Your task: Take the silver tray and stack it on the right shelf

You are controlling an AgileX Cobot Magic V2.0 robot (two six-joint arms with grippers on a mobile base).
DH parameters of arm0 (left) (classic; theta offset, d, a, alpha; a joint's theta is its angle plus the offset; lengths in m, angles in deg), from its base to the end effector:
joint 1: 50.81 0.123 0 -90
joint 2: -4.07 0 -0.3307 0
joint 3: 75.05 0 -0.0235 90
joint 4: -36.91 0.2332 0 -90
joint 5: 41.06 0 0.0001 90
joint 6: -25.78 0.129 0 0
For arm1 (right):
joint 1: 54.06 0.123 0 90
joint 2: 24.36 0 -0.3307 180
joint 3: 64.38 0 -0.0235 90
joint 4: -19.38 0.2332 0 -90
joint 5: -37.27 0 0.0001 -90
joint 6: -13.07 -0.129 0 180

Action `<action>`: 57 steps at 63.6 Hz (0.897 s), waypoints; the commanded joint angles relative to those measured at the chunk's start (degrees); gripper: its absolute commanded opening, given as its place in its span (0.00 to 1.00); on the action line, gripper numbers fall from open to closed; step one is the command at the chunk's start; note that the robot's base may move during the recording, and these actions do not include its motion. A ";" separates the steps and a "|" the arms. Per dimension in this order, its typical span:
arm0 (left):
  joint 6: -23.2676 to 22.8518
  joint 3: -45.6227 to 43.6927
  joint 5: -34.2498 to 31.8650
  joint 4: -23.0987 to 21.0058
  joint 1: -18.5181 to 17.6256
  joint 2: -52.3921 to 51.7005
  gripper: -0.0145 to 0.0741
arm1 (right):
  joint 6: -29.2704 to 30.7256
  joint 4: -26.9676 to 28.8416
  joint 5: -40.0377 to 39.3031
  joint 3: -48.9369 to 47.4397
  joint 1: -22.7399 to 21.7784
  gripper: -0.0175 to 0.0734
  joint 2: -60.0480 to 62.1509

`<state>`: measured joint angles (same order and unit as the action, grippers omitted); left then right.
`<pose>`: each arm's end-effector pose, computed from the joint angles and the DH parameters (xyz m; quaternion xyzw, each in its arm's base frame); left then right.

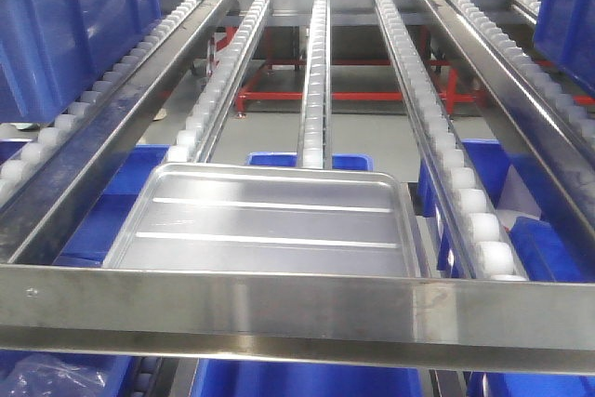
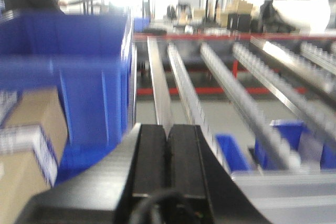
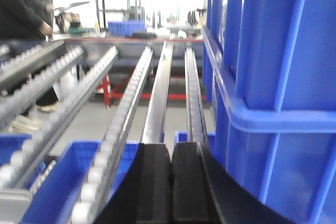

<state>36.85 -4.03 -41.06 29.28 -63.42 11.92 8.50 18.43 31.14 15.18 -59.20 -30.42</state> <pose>0.0227 -0.0051 0.2610 0.0887 0.6290 -0.0617 0.7699 0.0286 -0.0023 0.2226 0.0482 0.6376 -0.0096 0.7688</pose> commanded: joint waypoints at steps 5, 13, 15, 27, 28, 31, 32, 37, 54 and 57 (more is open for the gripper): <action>0.06 -14.29 3.74 0.03 -0.36 8.55 0.06 | -2.15 0.39 -1.04 -8.64 0.05 0.25 -0.82; 0.06 -25.09 10.71 -1.74 -0.36 18.48 0.06 | -3.26 0.39 2.50 -15.51 0.89 0.25 -5.75; 0.06 -27.29 12.36 -2.70 -0.36 20.91 0.06 | -3.26 0.39 2.87 -16.93 1.34 0.25 -7.28; 0.06 -33.94 15.20 -3.85 -0.36 33.03 0.06 | -3.26 0.39 3.34 -21.73 3.20 0.32 -14.92; 0.06 -34.28 15.20 -3.98 -0.36 34.08 0.07 | -3.26 0.39 3.41 -21.99 3.35 0.34 -15.55; 0.06 -34.81 15.25 -5.52 -0.36 36.19 0.12 | -3.26 0.39 3.44 -22.42 3.70 0.40 -16.78; 0.06 -35.09 15.25 -5.99 -0.36 36.97 0.14 | -3.26 0.39 3.44 -22.55 3.77 0.43 -17.18; 0.06 -35.32 15.39 -9.79 -0.36 39.51 0.30 | -3.26 0.39 3.35 -22.59 4.35 0.52 -18.25; 0.06 -35.32 18.45 -18.61 -1.81 45.24 0.49 | -3.26 0.39 10.13 -23.65 7.78 0.57 -19.20; 0.06 -35.32 18.10 -18.74 -4.45 46.07 0.49 | -3.26 0.94 13.59 -24.96 9.25 0.57 -20.16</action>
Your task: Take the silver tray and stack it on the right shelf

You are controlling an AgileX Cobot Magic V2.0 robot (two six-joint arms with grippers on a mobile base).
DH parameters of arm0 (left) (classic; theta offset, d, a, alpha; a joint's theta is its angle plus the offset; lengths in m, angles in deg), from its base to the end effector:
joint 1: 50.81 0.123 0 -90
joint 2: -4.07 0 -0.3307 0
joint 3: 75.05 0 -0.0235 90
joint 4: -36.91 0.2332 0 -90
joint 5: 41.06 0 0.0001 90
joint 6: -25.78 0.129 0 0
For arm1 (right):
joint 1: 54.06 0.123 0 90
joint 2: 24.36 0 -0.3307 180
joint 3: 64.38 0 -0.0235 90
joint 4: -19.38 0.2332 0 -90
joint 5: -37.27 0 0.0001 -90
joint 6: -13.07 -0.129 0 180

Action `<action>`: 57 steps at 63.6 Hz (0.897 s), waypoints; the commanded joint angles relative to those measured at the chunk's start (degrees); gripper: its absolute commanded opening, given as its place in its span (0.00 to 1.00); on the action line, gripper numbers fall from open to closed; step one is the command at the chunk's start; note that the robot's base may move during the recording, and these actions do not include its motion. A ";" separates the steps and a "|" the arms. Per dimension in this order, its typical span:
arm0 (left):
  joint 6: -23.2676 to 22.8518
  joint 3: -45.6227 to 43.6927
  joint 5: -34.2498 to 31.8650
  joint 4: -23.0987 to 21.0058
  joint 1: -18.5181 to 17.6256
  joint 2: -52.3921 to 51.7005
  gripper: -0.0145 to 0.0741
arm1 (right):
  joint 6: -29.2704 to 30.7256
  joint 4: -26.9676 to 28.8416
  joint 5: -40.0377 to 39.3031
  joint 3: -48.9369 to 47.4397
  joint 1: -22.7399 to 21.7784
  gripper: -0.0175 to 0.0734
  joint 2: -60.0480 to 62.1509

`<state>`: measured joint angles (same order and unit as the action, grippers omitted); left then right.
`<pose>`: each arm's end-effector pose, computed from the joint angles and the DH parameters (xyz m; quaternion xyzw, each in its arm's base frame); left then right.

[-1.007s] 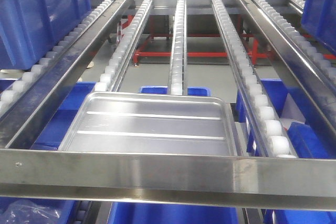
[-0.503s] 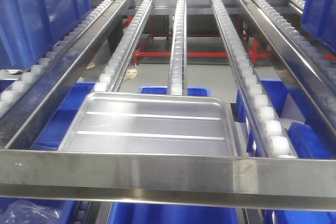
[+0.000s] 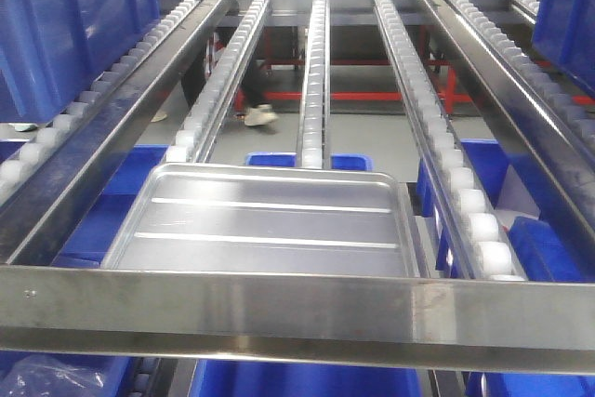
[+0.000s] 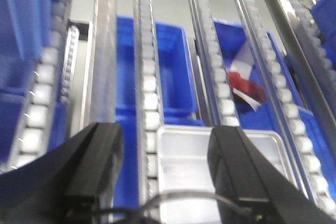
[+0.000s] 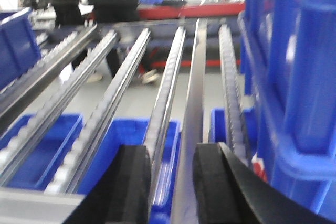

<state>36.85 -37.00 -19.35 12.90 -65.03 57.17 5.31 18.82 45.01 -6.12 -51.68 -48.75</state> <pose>0.1445 -0.0567 0.3602 0.0628 0.8212 -0.1858 0.5360 0.0560 0.0022 0.3117 0.0303 0.7089 0.0584 0.7023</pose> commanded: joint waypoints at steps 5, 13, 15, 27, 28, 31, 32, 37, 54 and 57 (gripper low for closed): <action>0.06 -2.49 -4.55 -2.40 -10.76 2.70 0.48 | -0.08 3.08 8.00 -7.71 4.94 0.57 -5.63; 0.20 -3.30 -4.39 -0.13 -21.23 5.82 0.48 | -0.08 5.89 17.51 -14.79 10.30 0.57 -14.27; 0.31 -3.43 -4.55 1.49 -22.67 6.47 0.48 | -0.08 6.18 18.49 -16.35 11.65 0.57 -16.47; 0.24 -4.94 -5.70 4.47 -23.09 10.38 0.48 | -0.85 7.09 21.22 -23.60 19.24 0.57 -29.75; 0.10 -5.34 -4.87 4.47 -22.87 10.75 0.48 | -1.26 7.23 21.61 -24.09 19.58 0.57 -30.70; -0.47 -7.49 -0.84 4.47 -21.59 12.25 0.48 | -2.43 7.38 23.39 -26.12 20.79 0.57 -34.44; -1.04 -8.41 0.23 4.47 -21.01 12.89 0.48 | -3.00 7.38 23.89 -26.89 21.18 0.57 -35.83; -5.42 -12.63 7.68 4.85 -18.38 15.90 0.48 | -5.07 7.38 25.12 -29.88 22.55 0.57 -41.22; -19.49 -21.52 20.05 18.95 -15.29 28.66 0.47 | -10.48 7.38 26.62 -38.26 24.63 0.57 -58.84; -21.69 -21.75 20.05 20.76 -15.29 30.93 0.47 | -11.05 7.38 26.62 -38.98 24.63 0.57 -61.39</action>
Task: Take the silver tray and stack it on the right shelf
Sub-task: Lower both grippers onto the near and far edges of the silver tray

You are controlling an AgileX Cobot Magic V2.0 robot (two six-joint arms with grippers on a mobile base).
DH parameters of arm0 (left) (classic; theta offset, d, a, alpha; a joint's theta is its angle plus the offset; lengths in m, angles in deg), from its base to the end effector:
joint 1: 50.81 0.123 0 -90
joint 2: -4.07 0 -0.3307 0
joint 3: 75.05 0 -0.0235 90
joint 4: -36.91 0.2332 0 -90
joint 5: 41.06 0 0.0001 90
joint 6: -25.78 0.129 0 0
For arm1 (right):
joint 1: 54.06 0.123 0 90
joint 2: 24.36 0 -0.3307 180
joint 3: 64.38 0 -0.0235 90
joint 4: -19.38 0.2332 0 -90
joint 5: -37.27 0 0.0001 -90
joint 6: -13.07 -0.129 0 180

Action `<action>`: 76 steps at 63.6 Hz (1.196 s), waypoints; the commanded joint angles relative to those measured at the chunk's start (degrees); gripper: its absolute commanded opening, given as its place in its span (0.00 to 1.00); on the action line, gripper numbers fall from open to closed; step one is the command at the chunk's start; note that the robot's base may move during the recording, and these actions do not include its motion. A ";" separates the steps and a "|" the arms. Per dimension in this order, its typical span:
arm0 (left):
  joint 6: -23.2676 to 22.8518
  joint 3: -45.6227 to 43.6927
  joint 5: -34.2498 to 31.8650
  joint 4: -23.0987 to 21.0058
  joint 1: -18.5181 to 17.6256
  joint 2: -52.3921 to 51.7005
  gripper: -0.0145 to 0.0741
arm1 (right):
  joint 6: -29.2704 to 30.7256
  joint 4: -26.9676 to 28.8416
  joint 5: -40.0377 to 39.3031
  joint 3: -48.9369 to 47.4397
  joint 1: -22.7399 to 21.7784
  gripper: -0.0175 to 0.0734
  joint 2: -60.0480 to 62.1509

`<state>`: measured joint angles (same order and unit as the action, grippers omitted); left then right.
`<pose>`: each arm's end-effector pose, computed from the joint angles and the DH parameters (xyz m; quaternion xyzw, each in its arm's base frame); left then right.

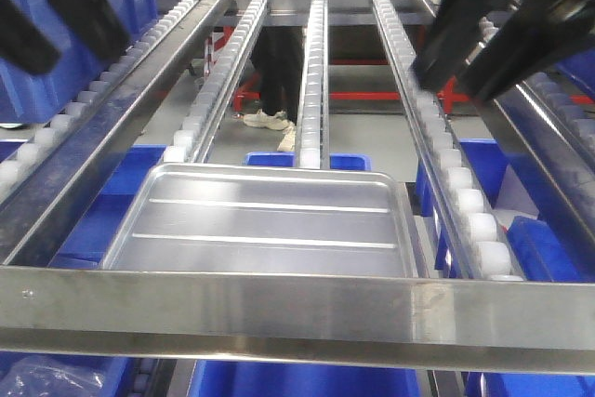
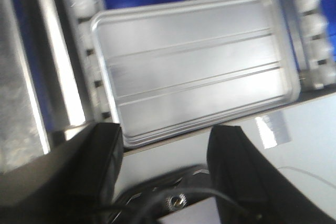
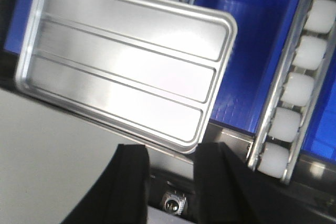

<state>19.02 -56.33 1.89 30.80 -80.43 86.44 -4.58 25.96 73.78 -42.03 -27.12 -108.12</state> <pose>0.2259 -0.1392 0.3250 0.1628 0.9361 -0.1405 0.2783 0.2394 0.1315 0.3075 -0.0439 0.9453 0.1650 0.2781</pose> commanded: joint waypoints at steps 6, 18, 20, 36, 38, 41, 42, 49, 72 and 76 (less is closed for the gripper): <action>-6.00 -2.48 -1.64 4.36 0.11 5.52 0.47 | -2.50 0.12 -2.55 -4.07 0.02 0.57 -6.86; -7.94 -2.71 -4.11 5.20 0.11 12.08 0.47 | -3.50 -0.01 -4.31 -4.91 0.02 0.57 -13.30; -8.39 -2.86 -4.21 5.20 0.11 12.85 0.47 | -3.50 -0.08 -4.69 -4.91 0.02 0.57 -13.90; -12.48 -5.18 -3.53 9.21 -0.11 17.41 0.47 | -3.68 -0.77 -6.05 -4.91 -1.07 0.57 -16.61; -12.48 -5.87 -3.41 9.32 -0.38 17.70 0.47 | -3.68 -0.81 -6.11 -4.91 -1.30 0.57 -16.61; -12.78 -6.62 -3.41 9.35 -0.49 18.00 0.47 | -3.71 -0.81 -6.24 -4.91 -1.76 0.57 -16.61; -13.04 -6.84 -3.41 9.35 -0.49 18.13 0.47 | -3.71 -0.81 -6.38 -4.91 -1.82 0.57 -16.61; -17.76 -7.67 -2.43 14.79 -1.13 18.97 0.47 | -3.71 -0.96 -7.18 -4.91 -2.25 0.57 -16.63; -21.00 -7.67 -3.21 17.77 -1.09 21.63 0.47 | -3.71 -3.14 -8.91 -4.91 -2.25 0.57 -17.71; -21.00 -7.67 -4.15 17.66 -1.09 21.63 0.47 | -3.71 -3.15 -8.86 -4.91 -2.25 0.57 -18.35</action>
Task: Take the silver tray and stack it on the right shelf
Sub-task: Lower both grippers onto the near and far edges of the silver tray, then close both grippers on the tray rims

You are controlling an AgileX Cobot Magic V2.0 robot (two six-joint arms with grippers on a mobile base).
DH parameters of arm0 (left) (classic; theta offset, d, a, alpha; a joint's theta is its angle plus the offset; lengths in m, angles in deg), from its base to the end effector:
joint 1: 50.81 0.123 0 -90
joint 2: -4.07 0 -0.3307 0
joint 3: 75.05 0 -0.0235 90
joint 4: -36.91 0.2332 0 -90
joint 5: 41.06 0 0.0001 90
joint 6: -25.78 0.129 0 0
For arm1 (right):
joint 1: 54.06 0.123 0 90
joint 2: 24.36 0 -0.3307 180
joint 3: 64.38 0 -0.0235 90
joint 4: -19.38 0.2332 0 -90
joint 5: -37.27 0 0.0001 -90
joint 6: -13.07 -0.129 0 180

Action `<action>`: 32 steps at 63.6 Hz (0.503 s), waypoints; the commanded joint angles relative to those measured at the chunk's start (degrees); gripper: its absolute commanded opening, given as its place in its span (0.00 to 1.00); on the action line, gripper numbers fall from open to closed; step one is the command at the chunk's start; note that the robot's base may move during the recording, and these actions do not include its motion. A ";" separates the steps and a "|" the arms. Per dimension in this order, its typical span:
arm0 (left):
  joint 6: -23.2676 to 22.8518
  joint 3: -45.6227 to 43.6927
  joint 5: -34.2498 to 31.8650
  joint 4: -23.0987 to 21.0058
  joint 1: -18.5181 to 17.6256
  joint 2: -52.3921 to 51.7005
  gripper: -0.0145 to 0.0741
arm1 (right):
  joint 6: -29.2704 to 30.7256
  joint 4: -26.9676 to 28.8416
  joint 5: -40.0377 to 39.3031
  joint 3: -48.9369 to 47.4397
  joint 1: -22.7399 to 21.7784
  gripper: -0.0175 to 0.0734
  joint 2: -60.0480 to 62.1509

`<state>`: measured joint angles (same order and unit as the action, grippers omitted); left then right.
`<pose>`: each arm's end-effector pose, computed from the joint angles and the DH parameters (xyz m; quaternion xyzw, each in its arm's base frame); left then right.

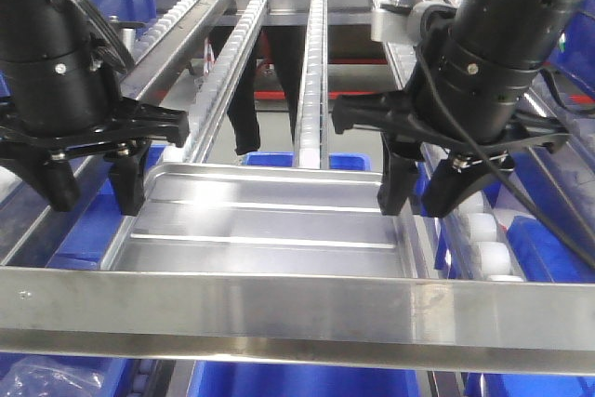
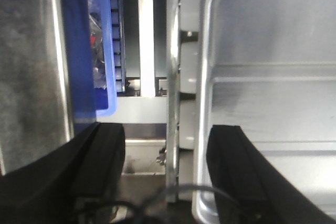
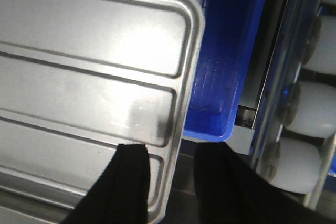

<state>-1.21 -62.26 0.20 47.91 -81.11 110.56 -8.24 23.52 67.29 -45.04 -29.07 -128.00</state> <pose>0.3125 -0.1638 0.2262 0.0886 0.9789 -0.0153 0.1833 0.3107 0.1500 0.2223 -0.0050 0.9721 0.1146 0.2047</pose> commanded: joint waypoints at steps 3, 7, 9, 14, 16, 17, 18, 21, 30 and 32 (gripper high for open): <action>-0.77 -1.74 -2.75 0.55 -0.40 -2.50 0.47 | -0.05 -0.72 -2.36 -1.89 -0.31 0.57 1.04; -0.77 -1.74 -2.83 0.65 -0.40 -2.50 0.47 | -0.05 -0.77 -2.42 -1.89 -0.31 0.57 0.45; -0.77 -1.74 -2.83 0.65 -0.40 -2.50 0.47 | -0.05 -0.83 -2.42 -1.89 -0.31 0.57 0.17; -0.77 -1.74 -3.59 0.65 -0.40 -2.50 0.47 | -0.05 -1.09 -2.47 -1.89 -0.31 0.57 -0.71; -0.77 -1.74 -4.22 0.65 -0.40 -2.50 0.47 | -0.05 -1.09 -2.48 -1.89 -0.31 0.57 -0.93; -0.77 -1.74 -4.42 0.65 -0.40 -2.50 0.47 | -0.05 -1.09 -2.48 -1.89 -0.31 0.57 -1.11; -0.77 -1.74 -4.65 0.65 -0.40 -2.50 0.47 | -0.05 -1.09 -2.48 -1.89 -0.31 0.57 -1.25; -0.77 -1.74 -5.32 0.65 -0.40 -2.50 0.47 | -0.05 -1.09 -2.48 -1.89 -0.31 0.57 -1.47; -0.77 -1.74 -5.76 0.65 -0.40 -2.29 0.47 | -0.05 -1.09 -2.59 -1.89 -0.31 0.57 -1.80; -0.77 -1.74 -5.76 0.65 -0.40 -1.98 0.47 | -0.05 -1.09 -2.65 -1.89 -0.31 0.57 -1.80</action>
<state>-1.25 -62.26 -3.73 47.91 -81.11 110.68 -8.34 23.13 66.75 -45.04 -29.07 -132.30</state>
